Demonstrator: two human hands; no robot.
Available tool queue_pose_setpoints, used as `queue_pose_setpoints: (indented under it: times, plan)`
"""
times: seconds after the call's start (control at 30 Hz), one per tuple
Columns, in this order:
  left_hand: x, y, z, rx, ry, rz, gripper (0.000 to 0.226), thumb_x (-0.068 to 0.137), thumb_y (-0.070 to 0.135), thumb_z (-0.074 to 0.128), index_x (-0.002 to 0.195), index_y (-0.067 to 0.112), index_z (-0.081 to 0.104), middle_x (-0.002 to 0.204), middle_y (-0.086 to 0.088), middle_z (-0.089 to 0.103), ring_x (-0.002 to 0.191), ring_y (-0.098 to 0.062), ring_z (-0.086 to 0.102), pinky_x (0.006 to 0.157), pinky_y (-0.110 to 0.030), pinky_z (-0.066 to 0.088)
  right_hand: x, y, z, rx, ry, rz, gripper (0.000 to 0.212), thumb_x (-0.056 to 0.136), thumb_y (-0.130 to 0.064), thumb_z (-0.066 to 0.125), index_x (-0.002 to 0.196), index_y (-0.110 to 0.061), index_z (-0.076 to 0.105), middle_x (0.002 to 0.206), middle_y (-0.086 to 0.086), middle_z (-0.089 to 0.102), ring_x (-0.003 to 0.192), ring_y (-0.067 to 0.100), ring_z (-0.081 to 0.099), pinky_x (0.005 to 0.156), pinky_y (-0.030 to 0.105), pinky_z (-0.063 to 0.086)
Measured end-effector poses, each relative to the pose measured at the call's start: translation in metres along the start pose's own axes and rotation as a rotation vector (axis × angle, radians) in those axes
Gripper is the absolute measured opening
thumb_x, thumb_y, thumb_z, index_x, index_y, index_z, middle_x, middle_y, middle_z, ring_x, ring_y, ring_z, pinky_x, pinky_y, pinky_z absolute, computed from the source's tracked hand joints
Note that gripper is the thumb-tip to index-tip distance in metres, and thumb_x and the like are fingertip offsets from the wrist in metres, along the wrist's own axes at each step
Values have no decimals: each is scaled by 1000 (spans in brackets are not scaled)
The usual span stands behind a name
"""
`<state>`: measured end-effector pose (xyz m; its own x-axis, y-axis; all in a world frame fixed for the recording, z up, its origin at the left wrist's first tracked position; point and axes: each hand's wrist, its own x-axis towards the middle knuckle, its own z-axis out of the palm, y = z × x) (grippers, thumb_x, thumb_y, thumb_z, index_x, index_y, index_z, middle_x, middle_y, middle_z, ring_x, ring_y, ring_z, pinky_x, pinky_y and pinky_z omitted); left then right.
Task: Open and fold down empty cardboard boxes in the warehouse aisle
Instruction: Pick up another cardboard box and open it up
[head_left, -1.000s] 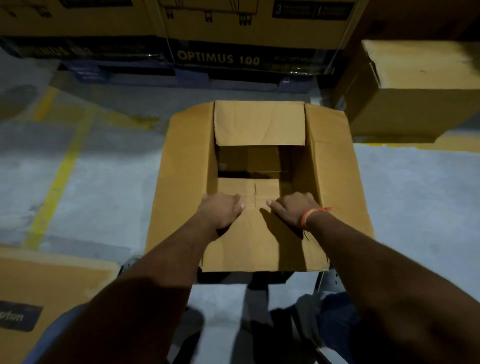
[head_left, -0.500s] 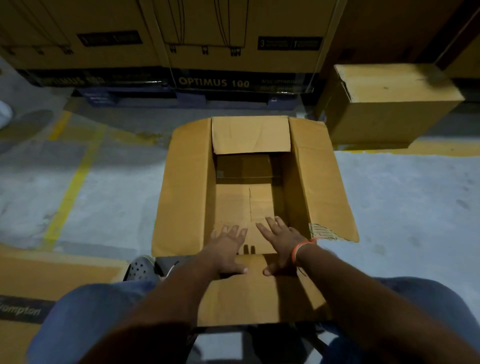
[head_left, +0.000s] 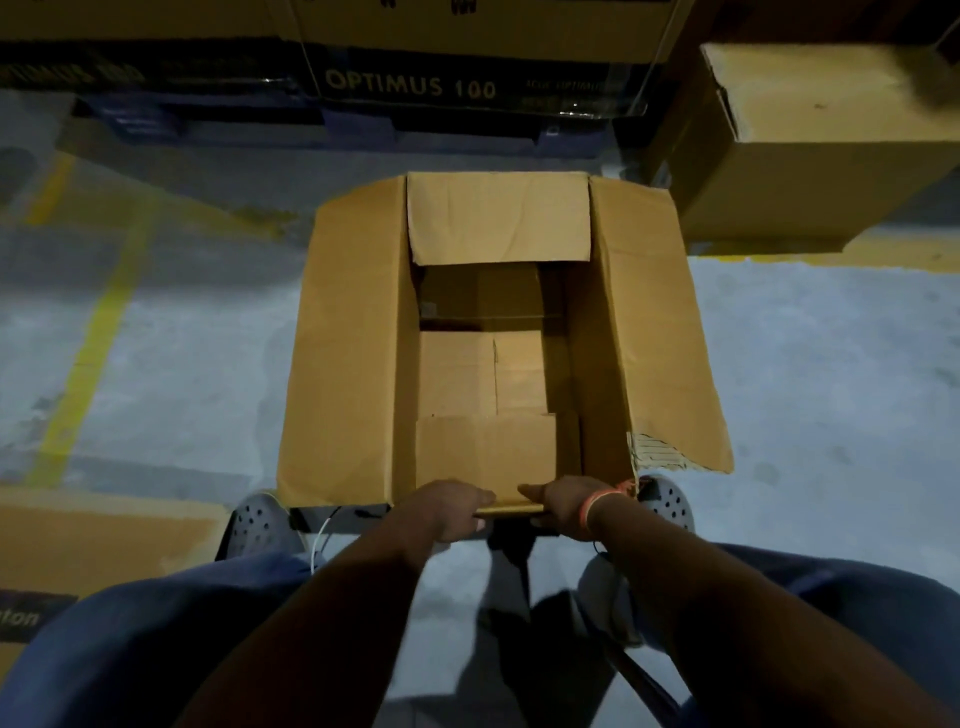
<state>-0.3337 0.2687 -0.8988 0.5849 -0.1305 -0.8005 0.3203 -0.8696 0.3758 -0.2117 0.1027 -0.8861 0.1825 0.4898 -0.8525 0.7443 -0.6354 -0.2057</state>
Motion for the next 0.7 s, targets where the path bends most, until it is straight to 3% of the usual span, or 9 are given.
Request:
queue_pose_setpoints:
  times: [0.1,0.17,0.2,0.27,0.37,0.43,0.57,0.7]
  plan:
    - [-16,-1,-1,-64,-30,41,45,102,23,54,147,20,50,140,-12,58,125,-30,56,91,-33,47,-5,-10,4,39,-37,-45,54,102,-37,52,153,-30,38,145,11,54,128,31,53,103,35,44]
    - [-26,-7,8,-228,-121,-5,48,99,22,60,146,27,52,130,-5,64,110,-23,61,77,-28,51,-4,-16,15,164,-150,-47,64,96,-39,61,154,-29,37,149,8,51,131,29,51,107,37,43]
    - [-31,-13,12,-360,-185,-37,54,97,23,64,148,30,50,128,-1,64,109,-20,62,80,-27,51,-4,-18,19,323,-205,-23,77,89,-39,68,156,-31,31,152,7,47,134,28,48,110,39,42]
    - [-36,-22,11,-763,-203,-56,65,93,28,71,153,26,45,143,-1,57,126,-18,54,106,-31,43,-5,-21,17,900,-204,15,100,77,-34,77,158,-33,19,156,6,43,138,28,43,113,42,36]
    - [-25,-20,-1,-1648,132,-47,73,91,31,72,154,18,40,149,-4,53,136,-19,47,121,-35,27,4,-30,-3,1993,108,-65,74,91,-22,63,156,-19,29,145,14,54,133,30,50,112,42,34]
    - [-8,-15,-16,-2052,327,34,79,86,37,67,156,14,35,151,-11,52,141,-25,45,123,-39,25,15,-34,-28,2440,278,-115,61,98,-30,54,154,-15,36,141,19,57,132,33,52,117,47,33]
    - [27,-13,-62,-2480,489,204,90,90,45,61,160,7,19,153,-23,45,143,-36,42,124,-47,25,55,-31,-73,2825,337,-240,77,95,-53,52,158,-16,26,149,20,48,140,36,44,121,50,27]
    - [75,-25,-115,-2679,560,291,90,96,45,60,162,7,12,154,-25,41,144,-38,40,122,-48,29,96,-4,-121,2964,437,-336,93,91,-63,54,161,-17,13,155,22,40,142,39,39,119,52,28]
